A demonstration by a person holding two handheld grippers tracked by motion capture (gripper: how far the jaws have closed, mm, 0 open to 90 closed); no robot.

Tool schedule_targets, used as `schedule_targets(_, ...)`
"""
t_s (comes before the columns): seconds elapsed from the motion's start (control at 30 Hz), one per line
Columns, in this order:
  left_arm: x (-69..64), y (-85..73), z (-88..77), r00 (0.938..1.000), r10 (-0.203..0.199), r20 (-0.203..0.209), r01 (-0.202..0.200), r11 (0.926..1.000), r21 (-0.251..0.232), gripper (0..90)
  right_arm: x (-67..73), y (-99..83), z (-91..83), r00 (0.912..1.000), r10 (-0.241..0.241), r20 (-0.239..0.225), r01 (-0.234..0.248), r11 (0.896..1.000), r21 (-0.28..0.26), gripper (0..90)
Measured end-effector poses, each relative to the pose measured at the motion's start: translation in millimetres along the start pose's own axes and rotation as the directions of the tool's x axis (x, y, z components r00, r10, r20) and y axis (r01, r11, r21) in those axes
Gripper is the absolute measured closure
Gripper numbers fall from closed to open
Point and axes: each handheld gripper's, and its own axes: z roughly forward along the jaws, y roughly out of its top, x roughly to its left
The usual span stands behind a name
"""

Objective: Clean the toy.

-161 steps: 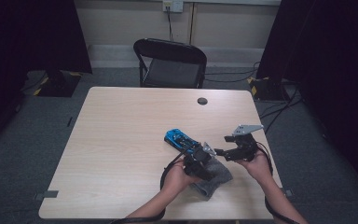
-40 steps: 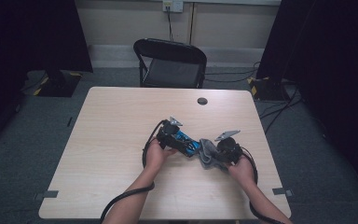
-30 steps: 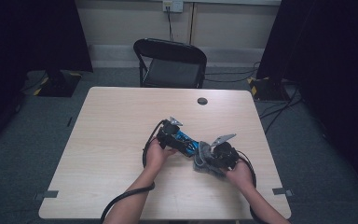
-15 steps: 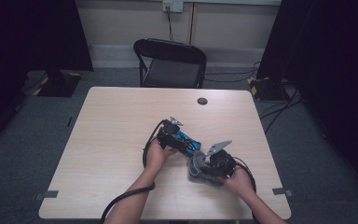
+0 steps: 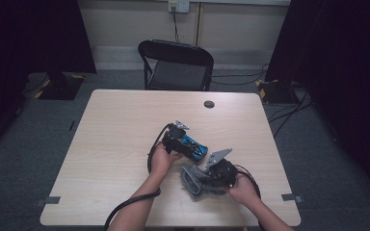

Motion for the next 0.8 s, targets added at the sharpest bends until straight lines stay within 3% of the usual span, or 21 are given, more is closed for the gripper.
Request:
schedule_targets(0.37,0.4,-1.2,-0.6,1.0,0.002,0.0,-0.002,1.0,-0.008,18.2,-2.3,-5.7,7.3,1.0,-0.006,-0.007,0.006,1.0,0.006,78.9)
schedule_targets(0.63,0.1,-1.2,-0.6,1.0,-0.003,-0.001,0.002,1.0,-0.008,18.5,-2.4,1.6,-3.7,0.9998,-0.018,-0.007,0.018,0.999,-0.029,78.9)
schedule_targets(0.8,-0.1,-1.9,-0.7,1.0,-0.005,-0.001,0.005,0.9999,-0.012,18.6,-7.4,-5.8,9.5,0.9999,-0.015,0.001,0.015,1.0,0.023,78.8)
